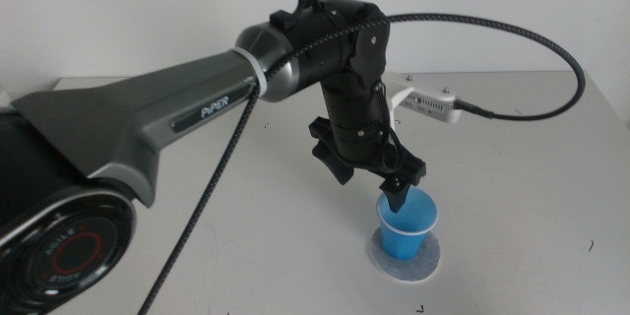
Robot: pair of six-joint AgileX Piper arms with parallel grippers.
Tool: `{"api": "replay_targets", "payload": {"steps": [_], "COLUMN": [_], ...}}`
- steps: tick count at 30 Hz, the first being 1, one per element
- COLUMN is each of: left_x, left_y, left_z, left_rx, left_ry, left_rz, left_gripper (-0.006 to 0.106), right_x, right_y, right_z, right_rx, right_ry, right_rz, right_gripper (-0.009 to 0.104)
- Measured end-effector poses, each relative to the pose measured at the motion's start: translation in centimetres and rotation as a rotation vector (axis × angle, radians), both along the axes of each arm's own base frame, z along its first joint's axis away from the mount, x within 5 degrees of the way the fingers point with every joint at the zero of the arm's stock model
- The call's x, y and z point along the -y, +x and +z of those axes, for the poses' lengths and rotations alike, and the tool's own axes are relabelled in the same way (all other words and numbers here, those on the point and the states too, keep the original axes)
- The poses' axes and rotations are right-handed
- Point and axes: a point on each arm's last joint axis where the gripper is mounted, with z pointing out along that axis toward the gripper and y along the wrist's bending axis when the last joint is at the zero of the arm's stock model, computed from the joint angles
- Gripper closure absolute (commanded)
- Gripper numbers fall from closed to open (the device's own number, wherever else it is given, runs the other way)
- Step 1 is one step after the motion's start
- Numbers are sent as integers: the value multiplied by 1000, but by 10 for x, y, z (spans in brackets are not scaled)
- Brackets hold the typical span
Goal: Place an empty cup on a cup mat.
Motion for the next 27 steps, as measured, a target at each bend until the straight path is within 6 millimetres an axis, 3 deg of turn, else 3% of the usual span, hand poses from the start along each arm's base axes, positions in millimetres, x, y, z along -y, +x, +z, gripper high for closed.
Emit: {"api": "replay_targets", "payload": {"steps": [6, 12, 21, 27], "left_x": [-36, -67, -90, -132], "left_y": [11, 3, -6, -20], "left_z": [48, 103, 137, 180], "left_rx": [54, 131, 228, 397], "left_ry": [-94, -183, -187, -149], "left_rz": [70, 115, 131, 155], "left_gripper": [-5, -5, -5, -5], "right_x": [0, 0, 0, 0], "right_y": [0, 0, 0, 0], "right_z": [0, 0, 0, 0], "right_rx": [0, 0, 0, 0], "right_ry": [0, 0, 0, 0], "right_rz": [0, 0, 0, 0], "right_gripper": [1, 1, 1, 1]}}
